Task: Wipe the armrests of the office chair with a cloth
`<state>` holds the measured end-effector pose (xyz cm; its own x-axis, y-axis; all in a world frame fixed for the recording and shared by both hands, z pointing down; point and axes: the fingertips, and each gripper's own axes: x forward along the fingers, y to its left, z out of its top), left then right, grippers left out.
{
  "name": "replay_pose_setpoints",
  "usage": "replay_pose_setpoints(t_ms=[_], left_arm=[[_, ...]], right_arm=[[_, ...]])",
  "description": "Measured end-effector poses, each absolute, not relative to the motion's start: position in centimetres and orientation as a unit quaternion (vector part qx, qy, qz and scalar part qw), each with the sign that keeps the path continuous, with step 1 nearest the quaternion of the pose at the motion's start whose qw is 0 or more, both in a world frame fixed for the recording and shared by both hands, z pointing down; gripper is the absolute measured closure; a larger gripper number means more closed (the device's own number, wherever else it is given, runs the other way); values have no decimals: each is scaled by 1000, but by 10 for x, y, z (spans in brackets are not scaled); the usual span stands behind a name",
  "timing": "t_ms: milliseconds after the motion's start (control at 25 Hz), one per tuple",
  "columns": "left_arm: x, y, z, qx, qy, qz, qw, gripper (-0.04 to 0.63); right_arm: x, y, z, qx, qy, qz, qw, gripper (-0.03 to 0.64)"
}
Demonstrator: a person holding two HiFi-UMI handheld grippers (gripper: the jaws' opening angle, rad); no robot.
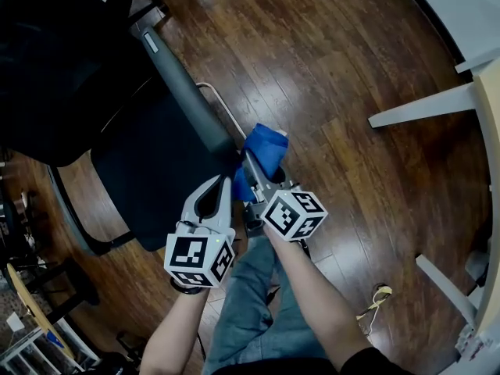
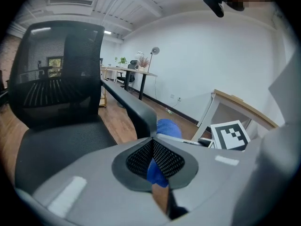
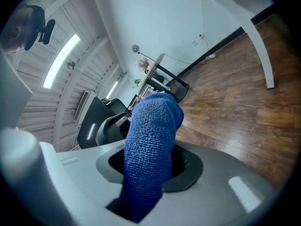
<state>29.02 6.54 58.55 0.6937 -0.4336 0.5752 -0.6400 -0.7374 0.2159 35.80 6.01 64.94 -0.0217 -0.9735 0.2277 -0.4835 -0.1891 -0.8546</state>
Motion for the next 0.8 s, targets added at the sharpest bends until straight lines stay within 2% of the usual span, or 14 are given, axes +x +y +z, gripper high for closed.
replay_pose_setpoints(t_ms=[560, 800], left_arm=[[291, 80, 607, 898, -302, 254, 196, 591], [287, 75, 605, 893, -313, 255, 199, 592]], right_arm=[[354, 81, 725, -653, 533, -473, 258, 479], [370, 71, 691, -654, 568, -434, 247, 479]])
